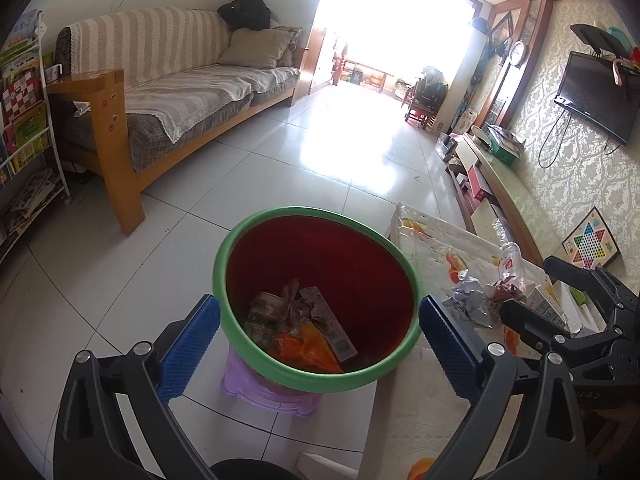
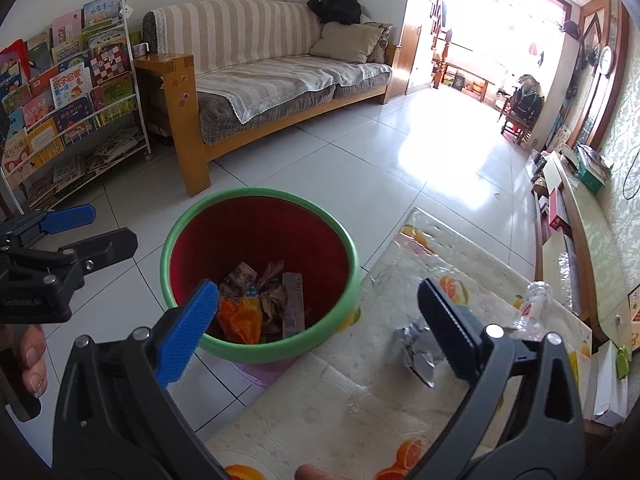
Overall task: Collect trash
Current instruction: 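Reach the left tool to the silver foil wad and close on it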
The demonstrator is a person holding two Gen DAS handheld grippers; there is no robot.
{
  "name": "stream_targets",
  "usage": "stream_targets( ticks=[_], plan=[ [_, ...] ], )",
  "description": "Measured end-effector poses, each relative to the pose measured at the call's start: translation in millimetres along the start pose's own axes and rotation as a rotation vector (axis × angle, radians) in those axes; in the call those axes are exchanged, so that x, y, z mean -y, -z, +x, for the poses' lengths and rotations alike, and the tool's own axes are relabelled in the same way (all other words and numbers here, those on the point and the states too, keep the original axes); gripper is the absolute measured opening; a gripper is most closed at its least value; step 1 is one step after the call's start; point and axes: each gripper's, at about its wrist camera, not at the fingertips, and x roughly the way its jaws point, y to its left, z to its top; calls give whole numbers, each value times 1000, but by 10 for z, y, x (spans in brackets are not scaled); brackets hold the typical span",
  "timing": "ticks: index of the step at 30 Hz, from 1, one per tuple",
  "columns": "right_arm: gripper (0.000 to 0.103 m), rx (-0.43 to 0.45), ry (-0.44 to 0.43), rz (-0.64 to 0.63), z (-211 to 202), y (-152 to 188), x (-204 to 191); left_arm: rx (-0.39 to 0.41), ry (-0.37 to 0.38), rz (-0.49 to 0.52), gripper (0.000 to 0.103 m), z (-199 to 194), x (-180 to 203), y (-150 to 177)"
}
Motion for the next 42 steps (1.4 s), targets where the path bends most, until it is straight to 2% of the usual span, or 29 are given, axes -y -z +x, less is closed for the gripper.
stream_targets(
  ticks=[12,22,25,29,36,42],
  plan=[
    [98,-10,161,168,-659,896,1062,-62,124,141,95,239,1057,96],
    [98,-22,260,316,-958,1509,1697,-144,157,281,95,772,1868,194],
    [98,-33,266,352,-990,1658,1791,-170,150,307,95,967,2043,196],
    [98,-40,274,395,-1042,1827,1926,-211,102,343,95,1291,2214,234],
    [98,-43,324,466,-1168,2069,2272,-280,48,350,94,1753,2323,274],
    [98,-61,358,519,-1208,2264,2484,-331,7,313,81,2037,2274,335]
  ],
)
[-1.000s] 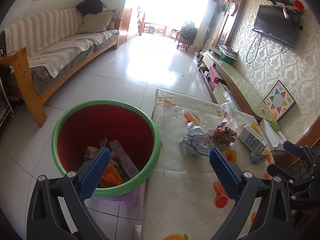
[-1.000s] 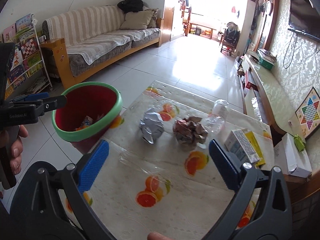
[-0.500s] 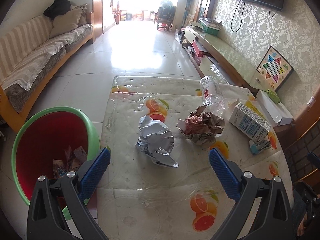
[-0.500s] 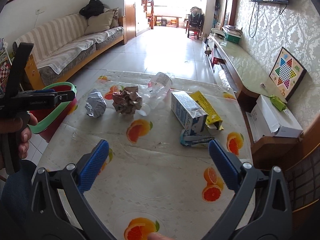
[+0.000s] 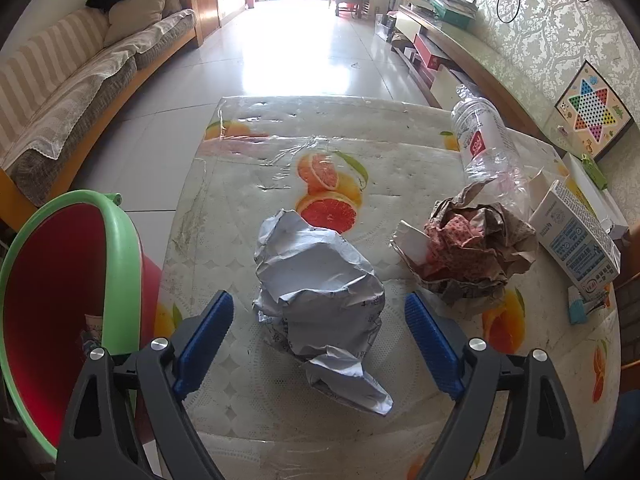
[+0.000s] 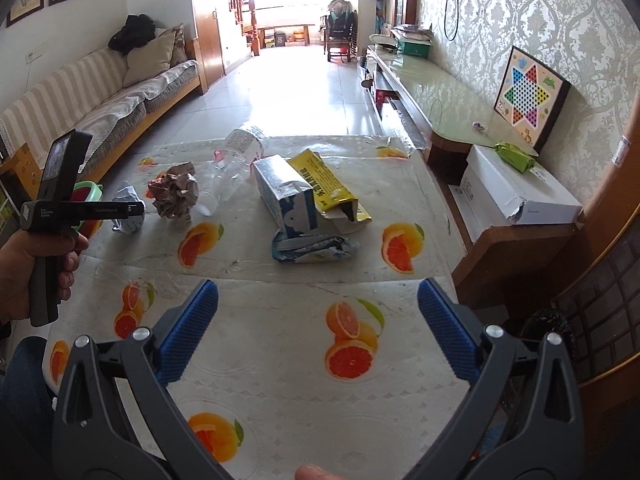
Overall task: Collect trash
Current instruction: 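Reach the left tool to the silver foil wad and close on it, then lift the foil wad with the left tool while the right tool grasps a grey wrapper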
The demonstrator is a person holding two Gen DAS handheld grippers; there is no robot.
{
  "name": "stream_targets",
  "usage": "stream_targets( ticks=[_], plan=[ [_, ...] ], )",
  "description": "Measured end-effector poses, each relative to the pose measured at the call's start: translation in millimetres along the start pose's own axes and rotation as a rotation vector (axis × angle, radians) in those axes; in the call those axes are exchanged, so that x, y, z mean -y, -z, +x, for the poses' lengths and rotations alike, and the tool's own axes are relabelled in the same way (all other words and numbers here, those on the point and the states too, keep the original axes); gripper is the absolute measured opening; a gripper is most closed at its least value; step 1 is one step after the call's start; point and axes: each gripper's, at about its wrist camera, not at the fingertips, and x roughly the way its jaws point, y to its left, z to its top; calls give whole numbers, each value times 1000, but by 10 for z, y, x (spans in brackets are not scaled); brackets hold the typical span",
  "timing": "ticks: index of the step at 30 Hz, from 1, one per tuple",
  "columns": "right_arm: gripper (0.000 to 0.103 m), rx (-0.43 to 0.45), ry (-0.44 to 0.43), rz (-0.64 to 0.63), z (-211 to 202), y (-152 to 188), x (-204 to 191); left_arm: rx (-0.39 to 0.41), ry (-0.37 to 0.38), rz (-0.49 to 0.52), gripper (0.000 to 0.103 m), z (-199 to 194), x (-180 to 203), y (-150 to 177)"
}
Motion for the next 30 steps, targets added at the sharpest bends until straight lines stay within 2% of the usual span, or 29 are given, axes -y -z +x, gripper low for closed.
stream_targets(
  ticks=[4,7,13,18,26,30],
  plan=[
    [98,-15,4,8,45,29,78,-10,1,-32,62,80,-45,5],
    [98,-17,4,2,73,33,81,4,0,-14,54,39,-11,-4],
    [98,-8,-3,-44,184,-33,-26,32,20,15,53,-176,-10,84],
    [98,2,11,-136,466,-141,-142,68,49,3,53,-461,-77,205],
    [98,-6,-3,-396,1074,-220,-332,113,82,24,53,-845,-142,402],
    [98,-60,-13,-459,1298,-206,-357,137,93,14,53,-997,-207,404]
  ],
)
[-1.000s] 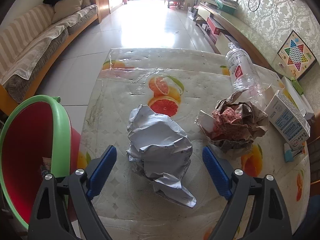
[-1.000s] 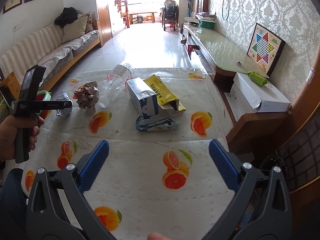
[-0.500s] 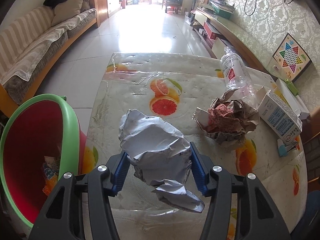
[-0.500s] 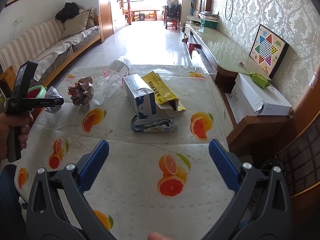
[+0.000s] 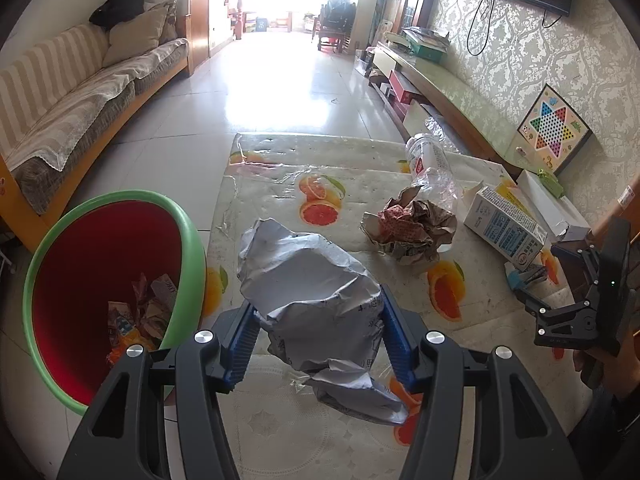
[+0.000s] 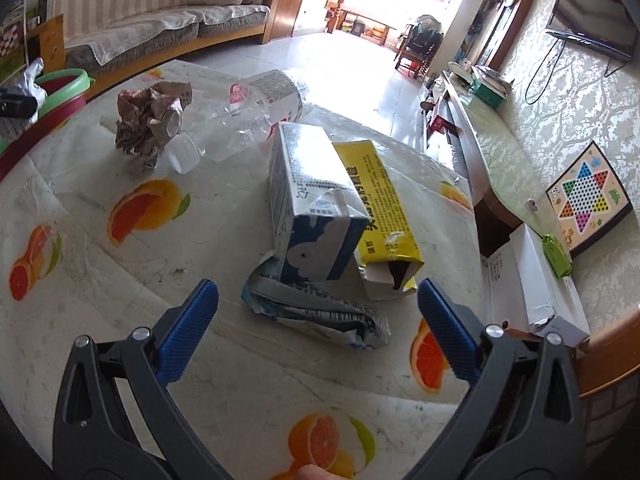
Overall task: Collect trash
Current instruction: 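Lift the foil wad with the left tool while the right tool grasps a grey wrapper, then carry the foil wad over the red bin and open the left tool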
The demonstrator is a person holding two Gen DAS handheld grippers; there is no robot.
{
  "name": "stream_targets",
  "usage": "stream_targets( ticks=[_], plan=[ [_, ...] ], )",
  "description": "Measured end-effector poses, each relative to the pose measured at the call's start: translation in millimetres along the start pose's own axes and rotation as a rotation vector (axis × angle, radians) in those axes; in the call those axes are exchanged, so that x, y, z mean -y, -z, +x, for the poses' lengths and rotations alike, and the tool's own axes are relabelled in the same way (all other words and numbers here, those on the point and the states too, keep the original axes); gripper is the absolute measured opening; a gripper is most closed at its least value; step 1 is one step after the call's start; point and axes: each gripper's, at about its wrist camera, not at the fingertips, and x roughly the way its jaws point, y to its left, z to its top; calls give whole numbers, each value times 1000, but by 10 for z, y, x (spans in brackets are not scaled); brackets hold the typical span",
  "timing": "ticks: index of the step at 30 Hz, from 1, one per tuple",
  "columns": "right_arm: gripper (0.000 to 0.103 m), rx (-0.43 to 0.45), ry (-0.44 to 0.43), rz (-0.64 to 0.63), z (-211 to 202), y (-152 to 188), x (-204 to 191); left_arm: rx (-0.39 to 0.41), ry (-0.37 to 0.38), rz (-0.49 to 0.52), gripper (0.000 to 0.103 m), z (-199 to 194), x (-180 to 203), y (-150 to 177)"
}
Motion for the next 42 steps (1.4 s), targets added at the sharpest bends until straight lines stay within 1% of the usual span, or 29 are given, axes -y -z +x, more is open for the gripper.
stream_targets(
  ticks=[2,3,4,5,6,8,9,10,15,18,23,28,33,42],
  plan=[
    [96,-26,-20,8,67,-6,17,11,4,-3,54,-63,-22,-9],
    [88,-42,-35,19,104,-7,26,15,5,-3,54,-86,-31,-8],
    [73,-64,-52,32,140,-3,38,18,6,-4,54,-104,-37,-9],
    [72,-72,-66,48,150,1,53,19,5,-3,54,-117,-40,-8],
    [68,-70,-78,62,143,9,61,22,3,-2,54,-126,-40,2],
    [64,-69,-95,80,109,26,61,21,9,-4,54,-138,-50,23],
    [56,-70,-108,89,96,36,48,20,11,-9,54,-131,-56,35],
    [42,-77,-117,95,77,46,36,19,10,-11,54,-131,-61,47],
    [39,-90,-153,143,-67,130,-23,15,16,-21,54,-145,-79,117],
    [37,-92,-180,188,-222,179,-55,25,16,-29,54,-200,-96,135],
    [37,-61,-190,227,-571,183,-105,49,10,-24,54,-319,-129,167],
    [36,-17,-182,236,-902,87,-210,64,6,-40,54,-417,-230,211],
    [36,26,-187,223,-1138,-50,-391,86,-8,-62,54,-522,-394,234],
    [36,59,-226,172,-1266,-332,-785,119,-53,-125,54,-671,-845,231]
  ],
)
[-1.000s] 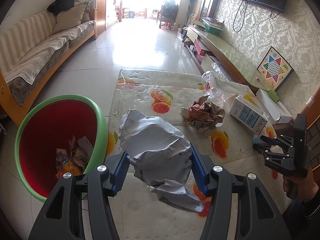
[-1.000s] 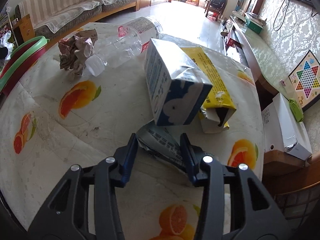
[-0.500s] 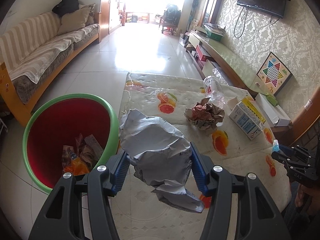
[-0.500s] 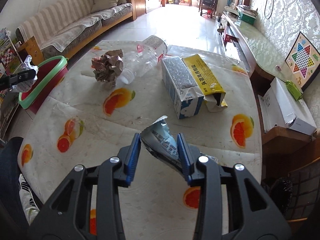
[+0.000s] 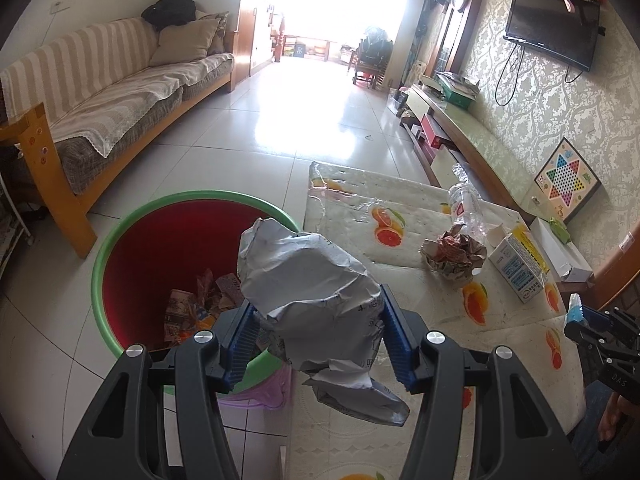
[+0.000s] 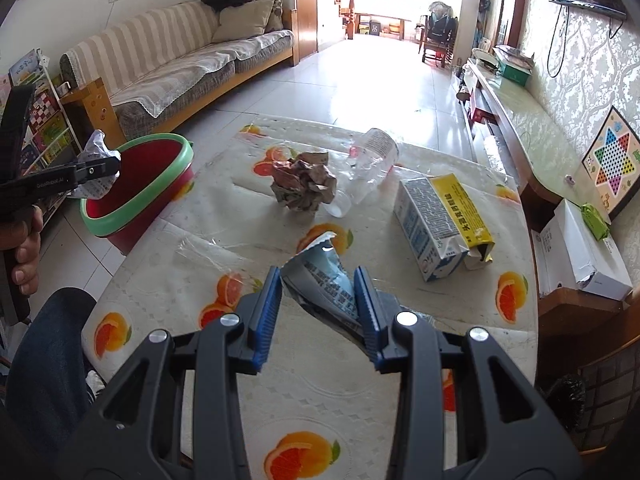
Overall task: Collect trash
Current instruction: 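Carry the foil wad over the red bin and open the left tool, then carry the grey wrapper over the red bin and open the right tool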
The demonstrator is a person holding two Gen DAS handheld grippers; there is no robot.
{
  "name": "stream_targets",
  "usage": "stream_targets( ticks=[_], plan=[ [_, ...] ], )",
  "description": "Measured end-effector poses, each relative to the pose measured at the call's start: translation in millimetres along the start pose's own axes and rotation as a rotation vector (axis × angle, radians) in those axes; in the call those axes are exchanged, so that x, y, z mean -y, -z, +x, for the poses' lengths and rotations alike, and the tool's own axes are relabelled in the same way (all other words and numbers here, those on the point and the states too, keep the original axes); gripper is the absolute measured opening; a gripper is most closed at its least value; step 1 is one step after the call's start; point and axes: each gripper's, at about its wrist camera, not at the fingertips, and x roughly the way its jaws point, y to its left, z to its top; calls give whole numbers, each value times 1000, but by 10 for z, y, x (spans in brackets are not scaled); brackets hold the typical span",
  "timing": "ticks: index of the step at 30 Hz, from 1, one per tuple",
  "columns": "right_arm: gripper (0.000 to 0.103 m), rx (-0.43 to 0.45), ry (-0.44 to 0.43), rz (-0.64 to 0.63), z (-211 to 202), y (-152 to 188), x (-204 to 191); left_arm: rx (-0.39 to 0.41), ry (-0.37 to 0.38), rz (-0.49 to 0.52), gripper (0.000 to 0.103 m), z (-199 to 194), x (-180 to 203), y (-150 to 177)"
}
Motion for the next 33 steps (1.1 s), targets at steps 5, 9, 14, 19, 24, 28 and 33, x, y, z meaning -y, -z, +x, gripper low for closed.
stream_targets(
  ticks=[5,9,14,19,24,28,33],
  plan=[
    [36,-6,-32,-12,66,-45,-196,19,-42,-34,54,-19,-322,-105],
    [36,-19,-53,-37,112,-50,-389,21,-66,-67,54,38,-572,-212],
    [36,-34,-71,-69,151,-54,-555,5,-97,-83,59,181,-751,-331],
    [36,-33,-75,-87,169,-111,-682,20,-128,-122,88,185,-854,-381],
    [36,-37,-98,-108,279,-242,-849,20,-128,-131,95,137,-918,-339],
    [36,-21,-130,-137,368,-428,-1066,23,-147,-143,95,36,-1031,-241],
    [36,4,-180,-178,518,-703,-1426,31,-168,-185,95,-122,-1258,-93]
  ],
)
